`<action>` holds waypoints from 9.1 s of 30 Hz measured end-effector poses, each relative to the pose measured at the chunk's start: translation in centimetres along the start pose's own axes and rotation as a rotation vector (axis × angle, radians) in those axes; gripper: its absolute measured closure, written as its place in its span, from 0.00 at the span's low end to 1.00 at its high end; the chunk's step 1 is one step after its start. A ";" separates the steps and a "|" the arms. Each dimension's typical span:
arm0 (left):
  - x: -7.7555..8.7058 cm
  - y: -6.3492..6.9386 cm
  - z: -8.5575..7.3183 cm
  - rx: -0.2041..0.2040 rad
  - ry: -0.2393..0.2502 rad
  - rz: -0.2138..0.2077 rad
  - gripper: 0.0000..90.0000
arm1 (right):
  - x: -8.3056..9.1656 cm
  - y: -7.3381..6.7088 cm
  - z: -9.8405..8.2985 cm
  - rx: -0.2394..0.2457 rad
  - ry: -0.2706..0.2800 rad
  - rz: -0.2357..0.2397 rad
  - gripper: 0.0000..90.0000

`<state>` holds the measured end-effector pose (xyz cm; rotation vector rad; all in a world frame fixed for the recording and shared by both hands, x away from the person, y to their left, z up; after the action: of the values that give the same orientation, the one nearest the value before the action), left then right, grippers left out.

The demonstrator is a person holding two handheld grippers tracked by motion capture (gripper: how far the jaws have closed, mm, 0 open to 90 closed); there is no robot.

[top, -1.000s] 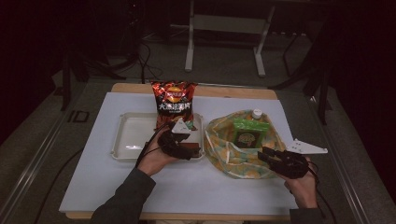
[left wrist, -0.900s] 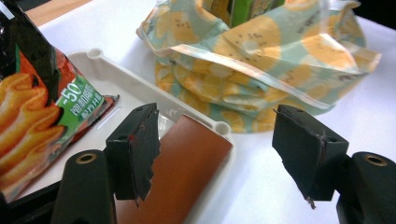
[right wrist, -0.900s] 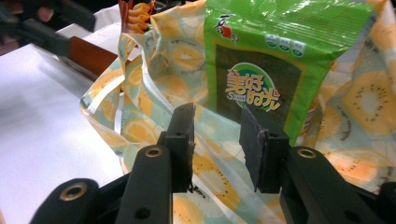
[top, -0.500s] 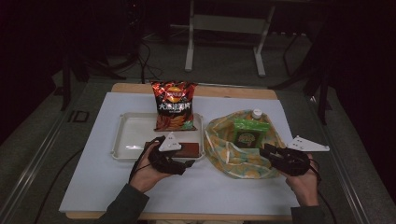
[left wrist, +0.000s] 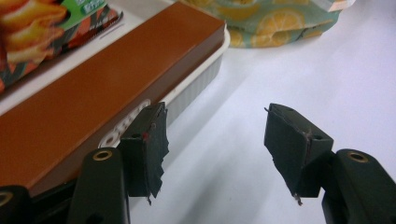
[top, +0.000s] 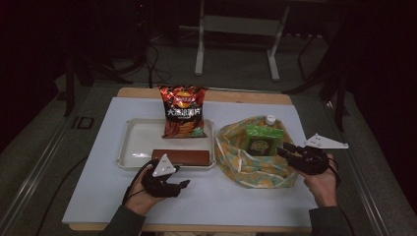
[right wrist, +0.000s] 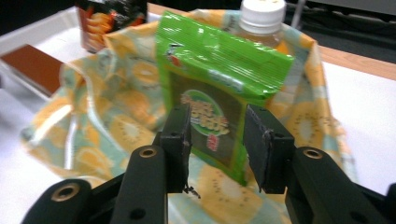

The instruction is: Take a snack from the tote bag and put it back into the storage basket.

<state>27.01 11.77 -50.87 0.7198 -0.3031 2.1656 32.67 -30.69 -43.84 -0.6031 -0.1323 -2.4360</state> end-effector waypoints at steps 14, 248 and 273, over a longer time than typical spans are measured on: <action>0.5 -1.0 -2.0 0.039 0.033 0.009 0.43 | -1.9 1.8 2.3 -0.027 0.022 -0.026 0.54; -0.6 -1.2 -2.5 0.040 0.022 0.002 0.43 | -13.0 -12.7 14.7 0.261 0.061 0.357 0.84; -0.3 -1.3 -2.4 0.043 0.037 0.003 0.43 | -18.9 -15.6 13.1 0.250 0.023 0.338 0.84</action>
<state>27.22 13.51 -53.01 0.7032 -0.2395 2.1909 41.87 -4.73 -39.98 -0.4448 -0.2955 -2.0588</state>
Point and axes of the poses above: each handheld gripper's, and its own axes: x roughly backward along the jaws, z roughly out of its top, y roughly to its right, the point moved 2 cm from there along -x, roughly forward along the jaws, and after that the axes turned 4 degrees about y, right-handed, at the moved point
